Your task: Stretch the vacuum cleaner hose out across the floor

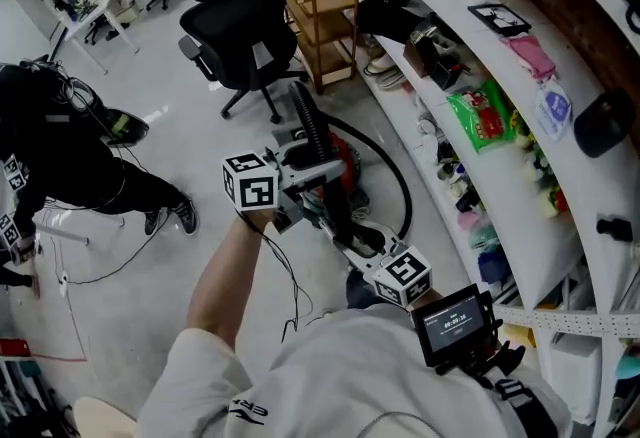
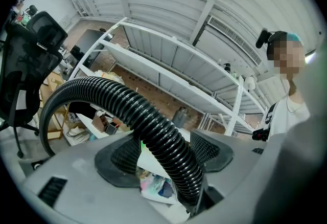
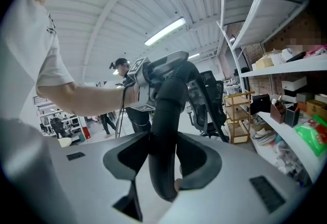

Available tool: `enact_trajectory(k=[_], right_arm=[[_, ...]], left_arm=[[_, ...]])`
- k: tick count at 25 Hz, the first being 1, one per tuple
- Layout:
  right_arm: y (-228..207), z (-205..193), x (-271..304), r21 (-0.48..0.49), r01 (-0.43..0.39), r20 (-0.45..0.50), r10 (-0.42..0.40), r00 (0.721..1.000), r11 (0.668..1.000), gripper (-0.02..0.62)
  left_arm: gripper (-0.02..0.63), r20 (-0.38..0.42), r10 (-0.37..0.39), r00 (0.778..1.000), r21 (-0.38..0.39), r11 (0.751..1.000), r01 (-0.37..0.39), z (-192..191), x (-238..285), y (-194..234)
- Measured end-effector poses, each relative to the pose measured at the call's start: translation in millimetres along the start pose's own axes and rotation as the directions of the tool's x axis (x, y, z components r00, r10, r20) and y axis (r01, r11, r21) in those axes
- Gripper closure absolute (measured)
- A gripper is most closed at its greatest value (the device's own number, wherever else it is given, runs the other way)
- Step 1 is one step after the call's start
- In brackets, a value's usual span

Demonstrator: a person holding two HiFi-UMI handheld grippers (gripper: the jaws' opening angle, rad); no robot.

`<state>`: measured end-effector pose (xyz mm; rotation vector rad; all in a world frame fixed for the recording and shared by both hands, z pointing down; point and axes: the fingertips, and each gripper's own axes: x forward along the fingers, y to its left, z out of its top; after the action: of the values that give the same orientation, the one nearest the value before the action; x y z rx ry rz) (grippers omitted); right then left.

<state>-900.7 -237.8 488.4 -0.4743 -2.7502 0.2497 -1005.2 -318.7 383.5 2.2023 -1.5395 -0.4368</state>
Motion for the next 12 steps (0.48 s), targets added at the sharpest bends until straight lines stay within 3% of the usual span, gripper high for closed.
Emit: enact_trajectory(k=[7, 12], right_arm=[[61.4, -5.7, -12.2, 0.061, -0.156, 0.038, 0.154, 0.987, 0.986, 0.428], [98.6, -14.4, -10.4, 0.046, -0.221, 0.004, 0.221, 0.975, 0.974, 0.411]], left_arm=[[0.316, 0.044, -0.028, 0.999, -0.019, 0.999, 0.029, -16.3, -20.1, -51.5], [0.316, -0.022, -0.078, 0.997, 0.003, 0.997, 0.078, -40.5, -19.8, -89.3]])
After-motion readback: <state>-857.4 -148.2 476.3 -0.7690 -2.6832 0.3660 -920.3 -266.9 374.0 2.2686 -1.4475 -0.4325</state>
